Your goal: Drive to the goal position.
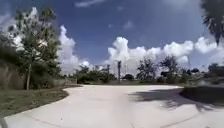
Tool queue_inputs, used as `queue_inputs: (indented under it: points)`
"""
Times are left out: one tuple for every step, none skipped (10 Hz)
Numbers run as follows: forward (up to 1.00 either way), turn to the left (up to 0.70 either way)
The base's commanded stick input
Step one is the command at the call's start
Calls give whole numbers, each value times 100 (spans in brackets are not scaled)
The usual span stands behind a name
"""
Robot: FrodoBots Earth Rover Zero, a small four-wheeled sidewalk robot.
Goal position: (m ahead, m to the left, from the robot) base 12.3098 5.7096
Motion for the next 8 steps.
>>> queue_inputs:
  points:
    - [85,0]
    - [85,0]
    - [85,0]
    - [85,0]
    - [85,0]
    - [85,0]
    - [85,0]
    - [85,0]
